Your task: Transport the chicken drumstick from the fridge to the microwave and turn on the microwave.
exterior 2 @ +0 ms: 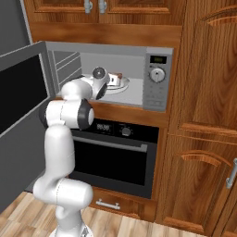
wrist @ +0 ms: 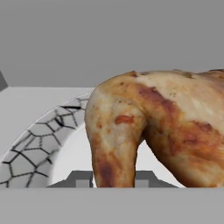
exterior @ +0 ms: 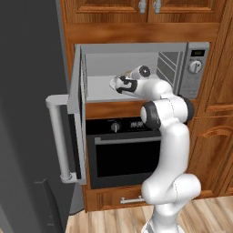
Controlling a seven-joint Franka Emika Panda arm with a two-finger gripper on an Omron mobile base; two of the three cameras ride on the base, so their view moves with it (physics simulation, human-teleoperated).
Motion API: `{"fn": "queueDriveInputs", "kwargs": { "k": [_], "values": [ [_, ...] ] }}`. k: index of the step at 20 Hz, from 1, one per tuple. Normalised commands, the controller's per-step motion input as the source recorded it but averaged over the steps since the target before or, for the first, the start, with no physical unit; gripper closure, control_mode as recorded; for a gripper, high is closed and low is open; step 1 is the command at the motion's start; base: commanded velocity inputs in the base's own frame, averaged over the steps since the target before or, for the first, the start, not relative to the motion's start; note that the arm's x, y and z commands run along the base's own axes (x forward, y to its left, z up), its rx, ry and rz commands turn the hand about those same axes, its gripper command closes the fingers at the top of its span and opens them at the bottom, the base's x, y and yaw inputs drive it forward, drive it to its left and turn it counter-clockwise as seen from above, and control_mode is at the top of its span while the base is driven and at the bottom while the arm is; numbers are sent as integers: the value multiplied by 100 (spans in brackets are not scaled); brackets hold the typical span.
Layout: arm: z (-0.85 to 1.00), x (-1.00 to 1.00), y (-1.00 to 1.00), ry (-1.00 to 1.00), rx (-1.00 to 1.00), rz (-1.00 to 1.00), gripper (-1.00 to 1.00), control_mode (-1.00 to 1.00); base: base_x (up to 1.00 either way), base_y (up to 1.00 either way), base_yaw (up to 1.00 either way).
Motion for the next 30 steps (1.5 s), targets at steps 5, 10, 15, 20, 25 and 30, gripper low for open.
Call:
{"fn": "queueDriveInputs", "kwargs": {
  "k": [5,10,15,20,25,30],
  "values": [
    [-8,15,-1,4,0,0,100,-100,0,0,0],
    [-5,20,-1,3,0,0,100,-100,0,0,0],
    [-7,9,0,2,0,0,100,-100,0,0,0],
    [-16,-1,0,0,0,0,100,-100,0,0,0],
    [-16,0,0,0,-1,0,-100,-100,0,0,0],
    [-9,0,0,0,-1,0,-100,-100,0,0,0]
  ]
}}
